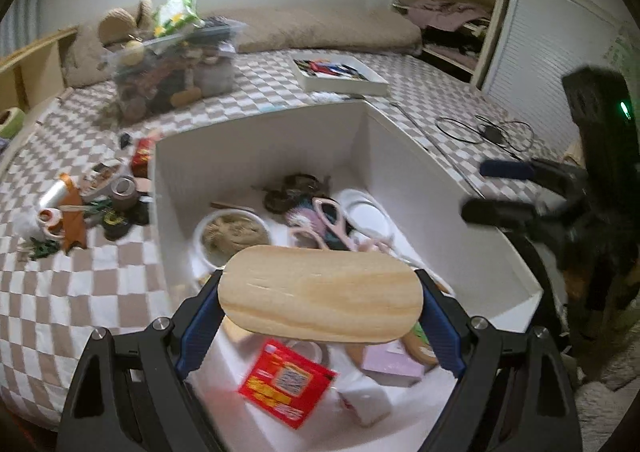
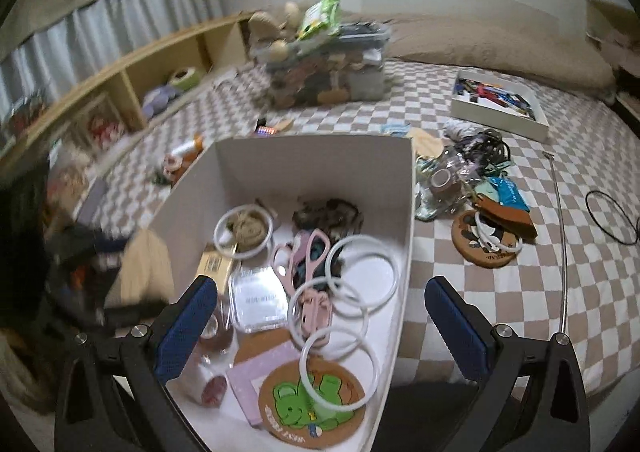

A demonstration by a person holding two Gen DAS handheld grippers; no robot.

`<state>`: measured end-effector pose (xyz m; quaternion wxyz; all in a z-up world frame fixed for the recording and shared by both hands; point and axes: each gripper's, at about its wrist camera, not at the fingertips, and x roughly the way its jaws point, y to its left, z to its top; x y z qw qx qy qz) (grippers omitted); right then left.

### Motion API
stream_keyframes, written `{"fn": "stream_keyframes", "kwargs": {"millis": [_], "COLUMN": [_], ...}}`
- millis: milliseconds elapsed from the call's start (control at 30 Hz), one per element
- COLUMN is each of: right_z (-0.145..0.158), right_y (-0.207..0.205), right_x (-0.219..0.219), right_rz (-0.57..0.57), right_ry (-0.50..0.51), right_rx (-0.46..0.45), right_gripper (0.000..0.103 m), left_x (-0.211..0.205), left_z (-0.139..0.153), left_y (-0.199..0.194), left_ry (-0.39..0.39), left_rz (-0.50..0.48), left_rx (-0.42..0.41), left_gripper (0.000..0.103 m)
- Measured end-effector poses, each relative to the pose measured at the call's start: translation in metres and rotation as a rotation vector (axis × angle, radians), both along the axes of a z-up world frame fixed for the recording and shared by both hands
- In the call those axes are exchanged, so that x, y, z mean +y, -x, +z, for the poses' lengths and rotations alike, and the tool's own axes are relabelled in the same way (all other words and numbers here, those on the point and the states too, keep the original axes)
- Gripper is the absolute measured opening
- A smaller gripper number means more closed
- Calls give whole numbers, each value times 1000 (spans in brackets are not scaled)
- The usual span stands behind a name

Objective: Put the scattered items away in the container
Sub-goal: 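Lower the wooden oval board into the white box and open left gripper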

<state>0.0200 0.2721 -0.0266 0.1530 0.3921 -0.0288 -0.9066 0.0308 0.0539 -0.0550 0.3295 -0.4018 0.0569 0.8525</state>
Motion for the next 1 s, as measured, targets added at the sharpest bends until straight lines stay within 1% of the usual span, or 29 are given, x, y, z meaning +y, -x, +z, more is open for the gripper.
{"fn": "stream_keyframes", "kwargs": {"millis": [133, 300, 467, 500, 533, 567, 633, 767, 1000], "right_z": [4, 5, 5, 5, 5, 4, 3, 2, 3], "right_y": [4, 7, 9, 9, 9, 10, 10, 11, 12], "right_x": [6, 10, 13, 13, 13, 14, 14, 12, 8], "right_rz": [-26, -38, -46, -48, -49, -51, -55, -55, -48], "right_ry": [40, 55, 67, 68, 69, 70, 70, 68, 69], "right_rx": [14, 28, 29, 29, 28, 26, 24, 19, 18], "right_gripper": [103, 103, 103, 103, 103, 103, 103, 103, 103], "left_x": [15, 37, 51, 53, 54, 54, 53, 49, 36], "left_z": [-6, -12, -17, -18, -19, -19, -19, -17, -10], "left_y": [-6, -13, -20, -22, -23, -23, -22, -20, -12], "left_ry": [-15, -15, 7, 9, 3, -6, -9, 11, 4], "left_rz": [-54, -109, -151, -162, -170, -172, -170, -140, -94], "left_rx": [-55, -107, -124, -128, -134, -137, -136, -109, -85], "left_gripper": [89, 89, 89, 90, 101, 103, 103, 103, 103]}}
